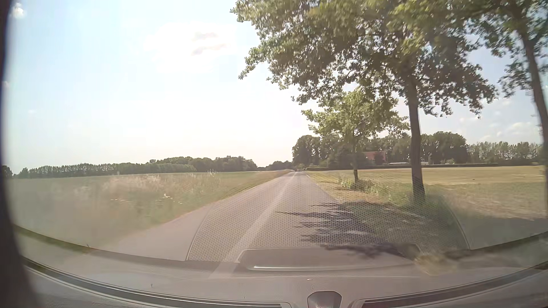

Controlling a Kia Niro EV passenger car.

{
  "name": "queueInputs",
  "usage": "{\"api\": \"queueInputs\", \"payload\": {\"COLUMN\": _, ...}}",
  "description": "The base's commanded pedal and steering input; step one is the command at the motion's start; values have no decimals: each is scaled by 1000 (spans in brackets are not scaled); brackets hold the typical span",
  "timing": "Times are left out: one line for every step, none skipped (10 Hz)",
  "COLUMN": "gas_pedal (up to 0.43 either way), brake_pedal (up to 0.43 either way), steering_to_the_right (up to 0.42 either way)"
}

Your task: Follow the waypoints while adhering to traffic rules and regulations

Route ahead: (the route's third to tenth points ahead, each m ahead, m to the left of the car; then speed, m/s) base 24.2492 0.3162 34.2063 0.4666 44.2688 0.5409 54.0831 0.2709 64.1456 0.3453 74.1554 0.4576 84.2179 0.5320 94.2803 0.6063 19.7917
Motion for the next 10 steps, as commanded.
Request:
{"api": "queueInputs", "payload": {"gas_pedal": 228, "brake_pedal": 6, "steering_to_the_right": 3}}
{"api": "queueInputs", "payload": {"gas_pedal": 228, "brake_pedal": 6, "steering_to_the_right": 3}}
{"api": "queueInputs", "payload": {"gas_pedal": 228, "brake_pedal": 6, "steering_to_the_right": 3}}
{"api": "queueInputs", "payload": {"gas_pedal": 228, "brake_pedal": 6, "steering_to_the_right": 3}}
{"api": "queueInputs", "payload": {"gas_pedal": 228, "brake_pedal": 6, "steering_to_the_right": 4}}
{"api": "queueInputs", "payload": {"gas_pedal": 228, "brake_pedal": 6, "steering_to_the_right": 4}}
{"api": "queueInputs", "payload": {"gas_pedal": 240, "brake_pedal": 6, "steering_to_the_right": 4}}
{"api": "queueInputs", "payload": {"gas_pedal": 240, "brake_pedal": 6, "steering_to_the_right": 4}}
{"api": "queueInputs", "payload": {"gas_pedal": 240, "brake_pedal": 6, "steering_to_the_right": 4}}
{"api": "queueInputs", "payload": {"gas_pedal": 240, "brake_pedal": 6, "steering_to_the_right": 4}}
